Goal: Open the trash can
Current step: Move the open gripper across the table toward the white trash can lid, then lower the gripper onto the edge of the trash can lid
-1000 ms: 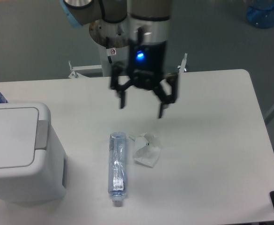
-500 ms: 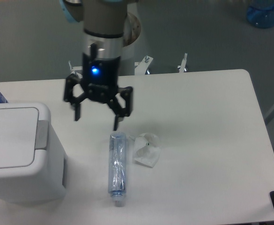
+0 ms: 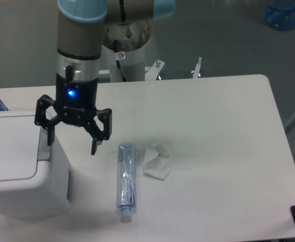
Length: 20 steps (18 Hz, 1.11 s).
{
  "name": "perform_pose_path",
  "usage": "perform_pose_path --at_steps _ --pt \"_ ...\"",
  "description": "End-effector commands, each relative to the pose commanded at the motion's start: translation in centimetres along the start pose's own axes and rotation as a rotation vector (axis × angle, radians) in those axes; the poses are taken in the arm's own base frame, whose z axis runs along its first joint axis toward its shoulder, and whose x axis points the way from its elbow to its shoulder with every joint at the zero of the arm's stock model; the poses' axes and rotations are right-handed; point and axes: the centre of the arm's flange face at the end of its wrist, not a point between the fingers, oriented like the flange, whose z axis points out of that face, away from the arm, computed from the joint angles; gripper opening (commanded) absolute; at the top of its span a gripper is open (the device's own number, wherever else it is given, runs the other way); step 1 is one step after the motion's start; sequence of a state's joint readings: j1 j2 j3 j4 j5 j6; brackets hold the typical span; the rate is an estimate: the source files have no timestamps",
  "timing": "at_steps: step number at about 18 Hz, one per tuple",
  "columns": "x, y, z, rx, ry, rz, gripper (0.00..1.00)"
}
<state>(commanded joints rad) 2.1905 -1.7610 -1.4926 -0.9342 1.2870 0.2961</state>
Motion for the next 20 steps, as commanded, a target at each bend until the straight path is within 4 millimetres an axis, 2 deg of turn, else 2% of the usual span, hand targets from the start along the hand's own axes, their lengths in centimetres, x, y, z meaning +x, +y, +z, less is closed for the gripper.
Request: perform_pose_path --at_steps 9,20 --pt "0.5 0.1 1.4 -0.019 0.011 0.006 1.0" --pt "0.5 0.1 1.7 -0.023 0.013 0.014 1.0"
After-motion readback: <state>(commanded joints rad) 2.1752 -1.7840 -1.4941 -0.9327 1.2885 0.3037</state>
